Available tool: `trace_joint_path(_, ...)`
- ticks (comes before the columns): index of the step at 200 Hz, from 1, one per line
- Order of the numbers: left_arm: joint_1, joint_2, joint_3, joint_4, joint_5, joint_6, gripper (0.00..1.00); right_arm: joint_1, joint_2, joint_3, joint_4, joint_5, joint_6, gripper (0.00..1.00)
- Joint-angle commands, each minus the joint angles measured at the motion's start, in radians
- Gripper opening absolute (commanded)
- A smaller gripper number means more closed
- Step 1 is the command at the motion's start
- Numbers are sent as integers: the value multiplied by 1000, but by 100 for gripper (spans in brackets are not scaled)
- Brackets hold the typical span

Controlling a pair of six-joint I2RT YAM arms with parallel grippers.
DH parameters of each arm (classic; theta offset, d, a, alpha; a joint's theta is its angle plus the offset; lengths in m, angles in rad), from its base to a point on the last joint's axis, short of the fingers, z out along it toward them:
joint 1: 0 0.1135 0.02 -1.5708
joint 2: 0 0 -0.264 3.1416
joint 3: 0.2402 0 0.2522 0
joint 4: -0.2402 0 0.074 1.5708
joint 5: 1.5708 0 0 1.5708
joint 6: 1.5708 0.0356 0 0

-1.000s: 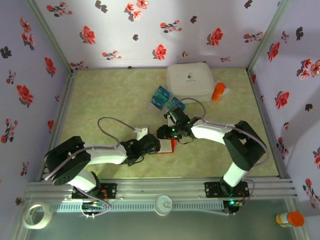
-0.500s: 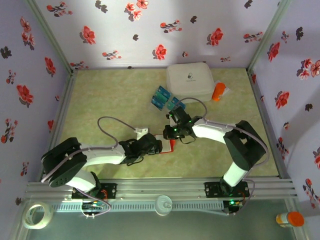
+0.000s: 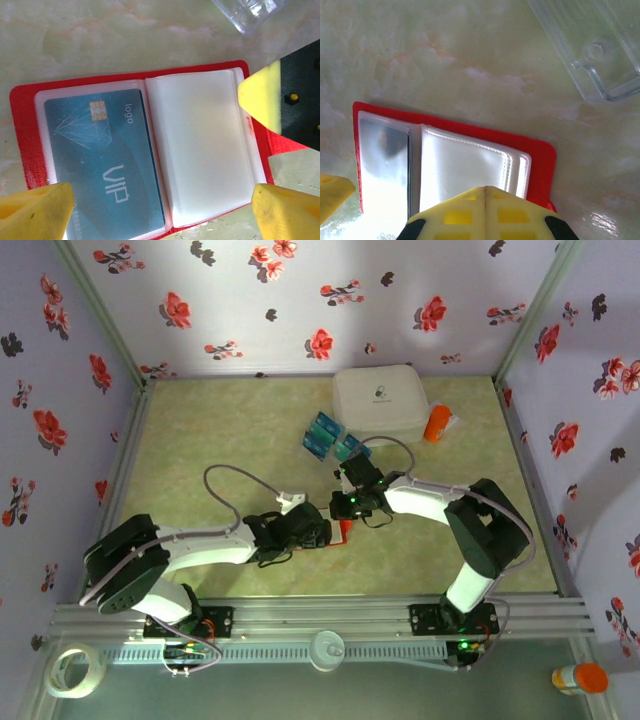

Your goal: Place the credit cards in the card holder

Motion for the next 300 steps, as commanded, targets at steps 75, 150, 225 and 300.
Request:
trace_joint_path(75, -12, 39, -1, -52, -50, -8, 93, 6, 79, 28, 22, -79, -2, 2)
trace_joint_path(150, -12, 52, -10, -45, -58, -3, 94, 46, 112, 39, 40, -77, 17, 1)
trace_joint_path(225, -17, 113, -46, -16, -60, -10, 81, 46, 108, 43, 44, -77, 33, 5)
trace_joint_path(300, -27, 122, -69, 15, -58, -23, 72, 20, 0, 44, 31, -50, 57, 40)
